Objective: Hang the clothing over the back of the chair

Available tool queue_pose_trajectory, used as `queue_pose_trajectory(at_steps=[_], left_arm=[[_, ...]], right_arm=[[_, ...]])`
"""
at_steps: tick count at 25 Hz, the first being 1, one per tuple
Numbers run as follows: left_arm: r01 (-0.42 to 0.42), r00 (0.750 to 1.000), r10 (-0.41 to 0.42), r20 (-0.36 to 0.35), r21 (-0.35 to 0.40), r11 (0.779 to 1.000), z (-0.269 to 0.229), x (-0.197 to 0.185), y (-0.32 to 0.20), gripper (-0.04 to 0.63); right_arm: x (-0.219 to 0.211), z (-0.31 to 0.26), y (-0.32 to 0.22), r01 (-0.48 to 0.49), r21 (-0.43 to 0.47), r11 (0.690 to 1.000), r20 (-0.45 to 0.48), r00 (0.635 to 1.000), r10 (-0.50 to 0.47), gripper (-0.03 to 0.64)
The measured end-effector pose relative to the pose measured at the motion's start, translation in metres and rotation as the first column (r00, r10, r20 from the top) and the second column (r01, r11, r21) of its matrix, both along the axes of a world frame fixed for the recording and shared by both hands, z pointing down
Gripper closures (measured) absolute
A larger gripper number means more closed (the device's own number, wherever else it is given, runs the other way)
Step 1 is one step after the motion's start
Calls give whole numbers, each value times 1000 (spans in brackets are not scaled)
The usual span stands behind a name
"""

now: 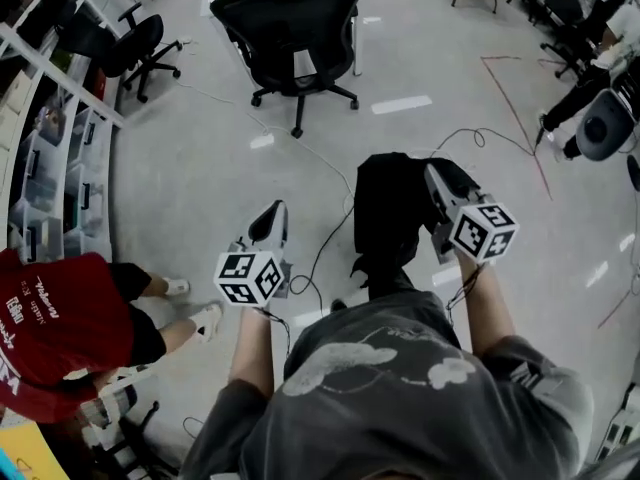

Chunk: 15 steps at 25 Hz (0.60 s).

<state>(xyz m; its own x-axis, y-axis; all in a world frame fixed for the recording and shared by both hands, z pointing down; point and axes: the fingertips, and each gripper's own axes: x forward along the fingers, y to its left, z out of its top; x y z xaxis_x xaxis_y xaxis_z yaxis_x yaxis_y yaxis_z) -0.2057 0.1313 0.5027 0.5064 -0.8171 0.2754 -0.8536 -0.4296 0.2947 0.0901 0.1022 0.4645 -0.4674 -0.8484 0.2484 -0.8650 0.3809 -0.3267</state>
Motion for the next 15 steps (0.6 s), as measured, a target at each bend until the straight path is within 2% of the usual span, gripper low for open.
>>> queue_pose_trajectory(at_steps=[3,8,15], left_arm=[[40,999,-40,4,-1,999,-4,6,-46,594],[72,997,-73,33,19,997,-20,32,-132,594],[146,985,-154,73,108,983,-55,60,-239,594]], right_arm=[[17,1,-52,6,-5,1000,24,1000,-5,620],[44,-20,-148,43,42,998,70,997,-46,620],[70,-28,-254,135,64,989,73,988,-139,620]])
